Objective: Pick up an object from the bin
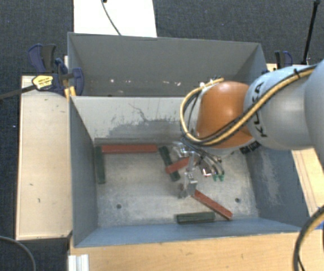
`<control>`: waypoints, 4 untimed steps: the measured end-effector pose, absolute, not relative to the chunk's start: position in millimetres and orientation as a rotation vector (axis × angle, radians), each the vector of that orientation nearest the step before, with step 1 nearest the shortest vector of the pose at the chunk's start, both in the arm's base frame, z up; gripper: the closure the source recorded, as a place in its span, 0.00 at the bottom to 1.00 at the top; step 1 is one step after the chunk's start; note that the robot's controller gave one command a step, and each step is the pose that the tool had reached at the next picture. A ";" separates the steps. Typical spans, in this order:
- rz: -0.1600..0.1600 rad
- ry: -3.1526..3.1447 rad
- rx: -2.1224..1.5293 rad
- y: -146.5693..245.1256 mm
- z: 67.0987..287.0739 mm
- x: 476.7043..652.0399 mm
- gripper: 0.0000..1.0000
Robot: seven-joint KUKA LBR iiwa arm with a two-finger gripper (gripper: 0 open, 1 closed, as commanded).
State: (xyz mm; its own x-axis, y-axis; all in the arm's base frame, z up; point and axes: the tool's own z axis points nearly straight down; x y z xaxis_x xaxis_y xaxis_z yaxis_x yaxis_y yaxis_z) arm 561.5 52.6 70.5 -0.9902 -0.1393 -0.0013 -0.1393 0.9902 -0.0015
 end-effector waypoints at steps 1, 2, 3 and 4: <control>0.003 3.129 -0.214 55.4 73.1 562.5 1.00; 0.000 3.126 -0.222 40.9 175.5 513.7 1.00; 0.002 3.132 -0.216 41.5 171.1 513.6 0.00; 0.001 3.140 0.082 0.9 70.2 506.2 0.00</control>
Offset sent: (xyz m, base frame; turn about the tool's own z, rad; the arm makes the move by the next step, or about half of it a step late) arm 0.0000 0.0000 0.0000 0.0000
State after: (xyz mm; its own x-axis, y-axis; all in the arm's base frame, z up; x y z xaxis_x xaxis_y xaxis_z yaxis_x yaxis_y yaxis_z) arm 506.2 0.9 70.2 -0.9986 0.0523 -0.0006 0.0523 0.9986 0.0007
